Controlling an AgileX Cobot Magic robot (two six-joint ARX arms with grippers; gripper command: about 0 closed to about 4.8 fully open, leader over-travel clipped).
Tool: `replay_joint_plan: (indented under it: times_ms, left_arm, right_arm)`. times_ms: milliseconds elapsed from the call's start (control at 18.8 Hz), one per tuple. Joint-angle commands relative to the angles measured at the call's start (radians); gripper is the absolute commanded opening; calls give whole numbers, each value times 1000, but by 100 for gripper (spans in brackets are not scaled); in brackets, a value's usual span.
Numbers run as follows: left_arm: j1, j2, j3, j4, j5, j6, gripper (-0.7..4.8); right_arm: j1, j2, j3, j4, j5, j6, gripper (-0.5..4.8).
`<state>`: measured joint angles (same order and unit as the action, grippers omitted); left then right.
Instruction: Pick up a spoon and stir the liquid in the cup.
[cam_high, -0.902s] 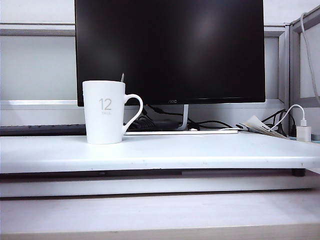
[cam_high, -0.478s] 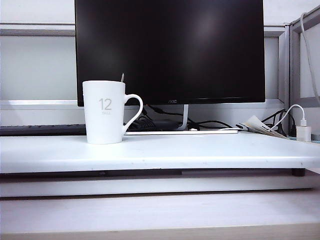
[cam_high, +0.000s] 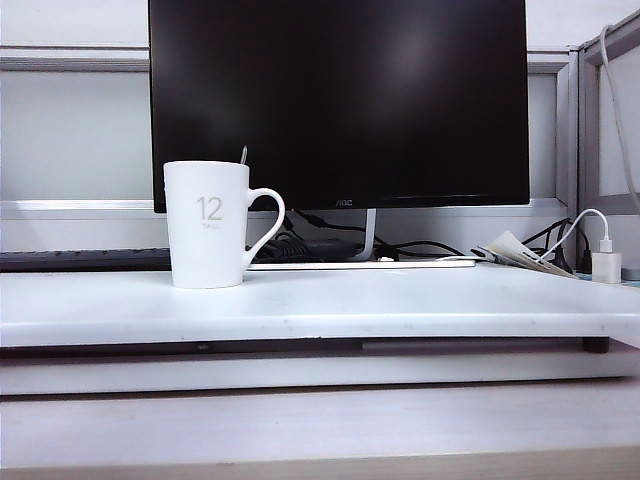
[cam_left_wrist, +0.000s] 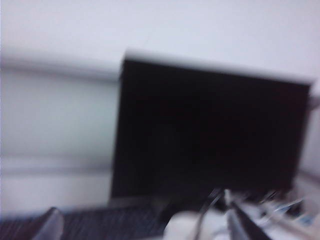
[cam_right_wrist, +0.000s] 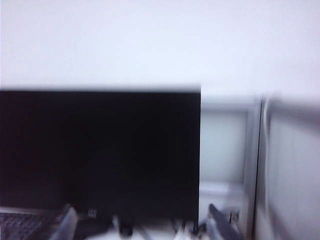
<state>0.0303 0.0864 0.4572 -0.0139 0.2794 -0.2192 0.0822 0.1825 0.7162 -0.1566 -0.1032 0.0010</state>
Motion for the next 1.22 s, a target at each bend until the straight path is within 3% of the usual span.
replay_joint_plan:
  times_ms: [53, 265, 371, 478, 584, 743, 849, 955, 1220]
  left_arm:
    - [1, 183, 178, -15, 125, -2, 479]
    - [-6, 453, 348, -39, 268, -21, 479]
    - [-74, 565, 362, -40, 261, -69, 479]
    - [-158, 646, 362, -43, 201, -65, 479]
    - [-293, 756, 362, -40, 86, 24, 479]
    - [-425, 901, 362, -45, -107, 137, 479]
    - [-441, 983, 362, -53, -187, 137, 479]
    - [-441, 1044, 362, -42, -260, 138, 479]
    - [-437, 1106, 362, -14, -256, 140, 479]
  right_arm:
    - [2, 250, 195, 14, -105, -28, 389]
    - [29, 647, 476, 49, -296, 77, 389]
    - [127, 840, 567, 55, -359, 103, 388]
    - [218, 958, 598, 82, -363, 102, 388]
    - [294, 1099, 607, 134, -364, 103, 388]
    - [353, 1268, 608, 150, -385, 129, 388]
    - [363, 1371, 608, 193, -481, 186, 387]
    - [378, 1447, 609, 245, -497, 186, 387]
    - [403, 1595, 683, 366, -544, 190, 387]
